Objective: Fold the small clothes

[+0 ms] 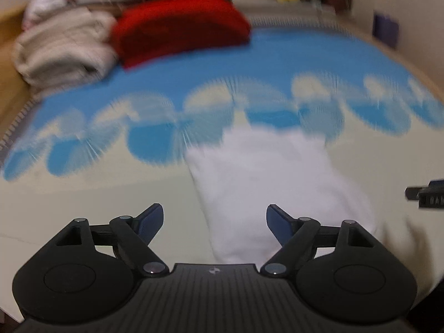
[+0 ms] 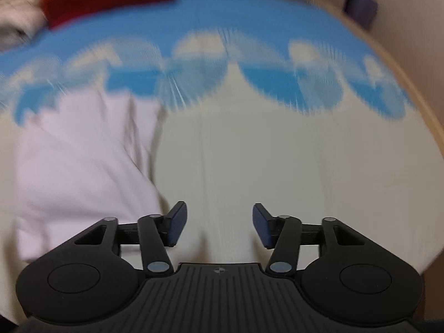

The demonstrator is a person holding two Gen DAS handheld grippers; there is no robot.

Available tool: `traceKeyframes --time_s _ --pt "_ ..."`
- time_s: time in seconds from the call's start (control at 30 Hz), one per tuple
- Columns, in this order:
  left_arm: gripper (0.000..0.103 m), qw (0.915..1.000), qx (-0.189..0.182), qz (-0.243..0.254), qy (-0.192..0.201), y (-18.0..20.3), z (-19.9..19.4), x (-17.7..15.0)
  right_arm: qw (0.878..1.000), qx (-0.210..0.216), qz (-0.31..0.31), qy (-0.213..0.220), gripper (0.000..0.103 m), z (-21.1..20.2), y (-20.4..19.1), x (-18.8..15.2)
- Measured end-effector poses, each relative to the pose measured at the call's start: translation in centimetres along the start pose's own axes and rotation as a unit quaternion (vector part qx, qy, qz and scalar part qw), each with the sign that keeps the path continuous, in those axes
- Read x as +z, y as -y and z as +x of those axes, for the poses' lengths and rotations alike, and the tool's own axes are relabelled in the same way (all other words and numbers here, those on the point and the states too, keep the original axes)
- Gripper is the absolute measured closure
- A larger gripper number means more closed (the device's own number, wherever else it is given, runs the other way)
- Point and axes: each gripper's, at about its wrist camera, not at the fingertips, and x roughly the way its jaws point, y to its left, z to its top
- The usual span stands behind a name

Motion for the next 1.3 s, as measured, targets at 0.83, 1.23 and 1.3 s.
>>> traceKeyframes --time_s 0.83,1.23,1.3 --pt "0.001 0.9971 0.063 -0.041 0.009 6.1 -4.6 -10.2 0.989 0.086 -0.028 0.117 0.011 -6.4 3.1 -8.2" --pt "0.001 0.9944 0.045 -0.095 -0.011 4.8 -3.5 -10.5 0.984 0.097 -0.080 0.123 0.011 -6.3 0.6 -8.9" --pt "0.001 0.9940 0.046 -0.098 -0.013 4.6 -3.4 -10.5 0.983 0.098 -0.086 0.126 0.010 -6.5 0.2 -8.9"
